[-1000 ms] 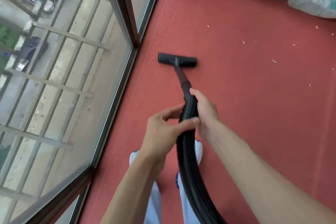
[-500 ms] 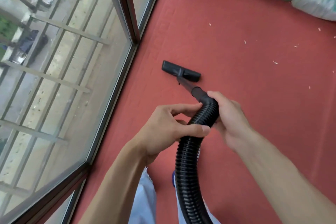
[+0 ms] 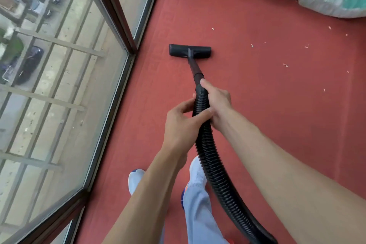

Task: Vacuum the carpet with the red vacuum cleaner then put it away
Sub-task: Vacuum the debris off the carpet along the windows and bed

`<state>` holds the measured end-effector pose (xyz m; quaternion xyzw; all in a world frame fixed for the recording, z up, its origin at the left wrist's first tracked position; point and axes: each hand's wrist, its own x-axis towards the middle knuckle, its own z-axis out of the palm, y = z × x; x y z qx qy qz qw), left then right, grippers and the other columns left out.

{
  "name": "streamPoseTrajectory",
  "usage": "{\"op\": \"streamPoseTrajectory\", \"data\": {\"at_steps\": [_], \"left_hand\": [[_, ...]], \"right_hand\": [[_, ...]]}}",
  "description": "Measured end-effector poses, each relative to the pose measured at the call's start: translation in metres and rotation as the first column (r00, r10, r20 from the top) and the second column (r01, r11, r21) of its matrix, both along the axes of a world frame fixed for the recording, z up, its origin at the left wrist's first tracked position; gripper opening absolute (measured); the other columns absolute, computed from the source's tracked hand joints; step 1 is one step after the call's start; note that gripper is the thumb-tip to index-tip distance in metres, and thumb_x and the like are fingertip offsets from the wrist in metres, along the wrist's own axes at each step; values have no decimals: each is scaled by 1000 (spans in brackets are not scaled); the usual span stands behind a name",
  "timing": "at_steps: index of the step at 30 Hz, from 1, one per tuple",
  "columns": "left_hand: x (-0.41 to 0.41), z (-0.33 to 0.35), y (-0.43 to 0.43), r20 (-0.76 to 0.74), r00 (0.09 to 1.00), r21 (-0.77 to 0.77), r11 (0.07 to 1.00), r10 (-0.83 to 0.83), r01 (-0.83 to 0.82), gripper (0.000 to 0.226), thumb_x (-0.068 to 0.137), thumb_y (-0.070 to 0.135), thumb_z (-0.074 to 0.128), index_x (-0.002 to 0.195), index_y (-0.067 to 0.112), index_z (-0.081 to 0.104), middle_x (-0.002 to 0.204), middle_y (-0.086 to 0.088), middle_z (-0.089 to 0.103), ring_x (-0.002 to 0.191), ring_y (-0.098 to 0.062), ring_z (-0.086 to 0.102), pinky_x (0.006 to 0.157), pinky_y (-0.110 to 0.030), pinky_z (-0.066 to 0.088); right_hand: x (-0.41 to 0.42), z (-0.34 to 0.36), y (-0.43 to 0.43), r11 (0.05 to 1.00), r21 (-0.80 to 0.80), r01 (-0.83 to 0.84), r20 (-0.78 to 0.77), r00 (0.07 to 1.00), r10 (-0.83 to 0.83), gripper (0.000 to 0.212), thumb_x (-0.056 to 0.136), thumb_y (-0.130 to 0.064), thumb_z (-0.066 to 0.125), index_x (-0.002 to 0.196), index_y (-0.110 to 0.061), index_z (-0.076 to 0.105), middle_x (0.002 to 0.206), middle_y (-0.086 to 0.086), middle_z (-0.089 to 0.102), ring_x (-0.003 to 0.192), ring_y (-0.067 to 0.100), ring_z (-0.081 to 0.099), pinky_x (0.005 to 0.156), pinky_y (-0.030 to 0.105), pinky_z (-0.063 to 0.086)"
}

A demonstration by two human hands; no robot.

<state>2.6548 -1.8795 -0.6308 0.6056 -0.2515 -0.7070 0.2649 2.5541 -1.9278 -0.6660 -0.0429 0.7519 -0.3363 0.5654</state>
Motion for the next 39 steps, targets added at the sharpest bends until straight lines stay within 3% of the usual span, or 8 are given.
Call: {"op": "streamPoseTrajectory", "data": {"at_steps": [4, 9, 15, 20, 24, 29, 34, 39], "left_hand": [[-18, 27, -9, 27, 992, -66, 990, -122, 123, 62, 67, 27, 89, 124, 20, 66, 103, 0, 76, 86, -23, 74, 86, -52, 60], [-30, 47, -6, 12, 986, -56, 984, -169, 169, 58, 67, 24, 88, 122, 23, 67, 86, -3, 77, 68, -23, 69, 78, -56, 60], [-61, 40, -11, 15, 992, 33, 992, -125, 124, 58, 76, 19, 86, 129, 26, 66, 84, -14, 76, 65, -19, 66, 84, -55, 58], [-87, 25, -37, 46, 998, 17, 999, -39, 38, 61, 75, 22, 87, 131, 31, 65, 86, -12, 77, 66, -17, 64, 84, -55, 59], [-101, 8, -61, 59, 997, -41, 998, -44, 46, 59, 78, 15, 84, 133, 27, 65, 99, 5, 79, 72, -20, 71, 83, -48, 61], [-96, -22, -92, 72, 989, -34, 990, -133, 135, 57, 78, 14, 82, 130, 30, 66, 103, -3, 78, 66, -14, 67, 77, -41, 61], [-87, -42, -142, 9, 987, -10, 987, -162, 162, 58, 79, 10, 81, 132, 29, 65, 86, 4, 76, 65, -10, 64, 67, -24, 54], [-87, -47, -187, -39, 995, -22, 995, -93, 92, 56, 79, 8, 80, 126, 35, 68, 75, -1, 71, 67, -14, 59, 71, -30, 56]], "right_hand": [[-33, 32, -8, 995, 12, -103, -103, 989, 103, 23, 88, -29, 66, 80, -8, 63, 78, 10, 57, 72, 23, 54, 68, 35, 45], [-68, 52, 1, 961, 55, -269, -106, 956, 274, 34, 92, -37, 62, 94, -4, 70, 84, 9, 66, 75, 22, 61, 78, 37, 55], [-88, 30, -2, 982, 62, -179, -28, 983, 181, 28, 86, -40, 68, 89, -12, 68, 88, 11, 73, 82, 28, 68, 93, 54, 54], [-105, 17, -31, 995, -10, -100, 42, 994, 100, 28, 89, -36, 68, 90, -9, 70, 81, 5, 66, 78, 22, 62, 81, 39, 52], [-113, 1, -56, 999, -53, -8, 67, 998, 12, 20, 88, -31, 69, 84, -12, 68, 85, 9, 64, 79, 23, 61, 89, 48, 54], [-111, -23, -80, 997, -51, 66, 65, 996, -62, 19, 94, -21, 65, 109, -10, 67, 90, 11, 66, 79, 22, 63, 84, 44, 56], [-109, -42, -125, 998, -60, -15, -43, 999, 13, 21, 96, -20, 60, 106, -3, 67, 87, 10, 65, 80, 21, 61, 84, 43, 56], [-107, -39, -187, 991, -67, -115, -133, 986, 106, 28, 93, -22, 64, 98, 6, 64, 83, 12, 59, 75, 24, 56, 87, 55, 54]]}}
